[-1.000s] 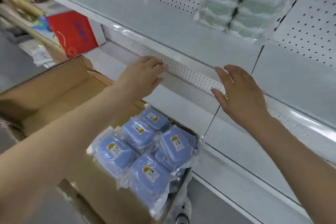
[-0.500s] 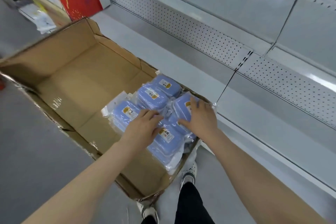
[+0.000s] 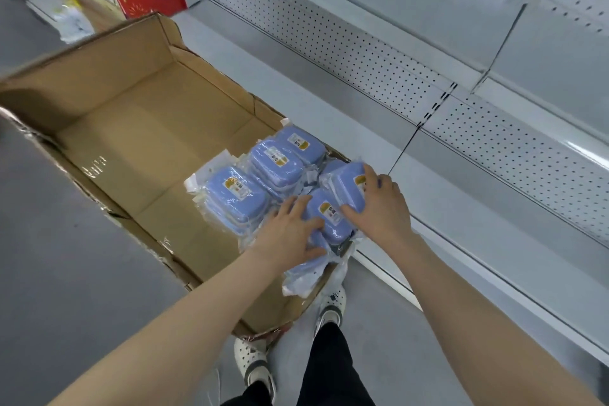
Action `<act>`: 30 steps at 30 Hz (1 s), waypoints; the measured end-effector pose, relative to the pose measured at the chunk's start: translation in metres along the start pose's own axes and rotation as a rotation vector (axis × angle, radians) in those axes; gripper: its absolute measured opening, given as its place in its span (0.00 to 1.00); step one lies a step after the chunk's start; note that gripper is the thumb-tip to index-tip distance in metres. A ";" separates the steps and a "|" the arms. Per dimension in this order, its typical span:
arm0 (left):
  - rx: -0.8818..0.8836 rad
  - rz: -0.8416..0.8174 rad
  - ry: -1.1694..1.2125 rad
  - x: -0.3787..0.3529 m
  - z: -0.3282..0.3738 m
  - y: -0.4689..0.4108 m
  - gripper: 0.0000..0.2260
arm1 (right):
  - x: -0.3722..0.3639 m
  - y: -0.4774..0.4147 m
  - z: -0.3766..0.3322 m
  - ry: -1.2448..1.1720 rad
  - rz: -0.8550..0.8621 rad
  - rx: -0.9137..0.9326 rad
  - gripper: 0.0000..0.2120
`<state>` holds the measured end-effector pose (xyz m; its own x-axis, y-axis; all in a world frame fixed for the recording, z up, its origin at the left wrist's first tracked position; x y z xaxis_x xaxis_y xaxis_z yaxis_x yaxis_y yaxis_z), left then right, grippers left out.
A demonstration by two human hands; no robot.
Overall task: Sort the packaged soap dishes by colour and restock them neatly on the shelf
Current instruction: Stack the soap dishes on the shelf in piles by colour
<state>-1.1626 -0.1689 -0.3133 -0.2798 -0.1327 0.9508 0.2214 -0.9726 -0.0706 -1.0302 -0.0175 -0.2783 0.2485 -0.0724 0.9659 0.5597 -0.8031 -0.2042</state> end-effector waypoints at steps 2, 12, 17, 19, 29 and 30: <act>-0.023 0.020 0.057 -0.001 0.002 -0.001 0.17 | 0.000 0.006 0.003 -0.005 -0.002 -0.013 0.45; 0.199 0.045 -0.097 0.005 0.011 0.025 0.26 | -0.012 0.006 -0.004 -0.014 -0.068 0.054 0.45; 0.534 0.103 -0.184 0.008 0.025 0.023 0.37 | -0.023 -0.010 -0.003 0.049 -0.101 0.229 0.43; 0.666 0.087 -0.171 0.006 0.037 0.019 0.42 | -0.028 -0.016 0.001 0.054 -0.133 0.262 0.44; 0.875 0.009 -0.124 -0.002 0.056 0.002 0.45 | -0.020 -0.026 0.031 -0.020 -0.169 0.372 0.43; 0.835 -0.005 -0.145 0.003 0.057 0.002 0.44 | -0.013 -0.028 0.035 -0.033 -0.157 0.362 0.43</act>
<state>-1.1096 -0.1604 -0.2930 -0.1726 -0.0480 0.9838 0.8538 -0.5053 0.1251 -1.0212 0.0268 -0.2911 0.1597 0.0581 0.9854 0.8341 -0.5419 -0.1032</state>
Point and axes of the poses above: each hand's wrist, its own y-axis away from the middle knuckle, its own x-axis out of the back of the hand, z = x × y, the point moved 2 cm from there along -y, towards the middle knuckle, and after that the axes turned 15 degrees about z, right-handed, at the moved point
